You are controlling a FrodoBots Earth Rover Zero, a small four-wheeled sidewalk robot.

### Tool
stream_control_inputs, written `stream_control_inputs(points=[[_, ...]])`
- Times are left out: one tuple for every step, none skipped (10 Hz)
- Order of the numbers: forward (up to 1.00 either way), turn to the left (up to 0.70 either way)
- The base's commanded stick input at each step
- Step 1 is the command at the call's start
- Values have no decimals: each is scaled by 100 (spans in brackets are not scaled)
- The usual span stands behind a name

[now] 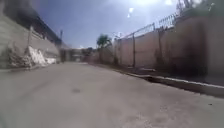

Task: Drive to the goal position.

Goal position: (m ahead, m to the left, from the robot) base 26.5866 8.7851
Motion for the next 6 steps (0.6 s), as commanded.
stream_control_inputs(points=[[100,0],[100,0],[100,0],[100,0],[100,0],[100,0]])
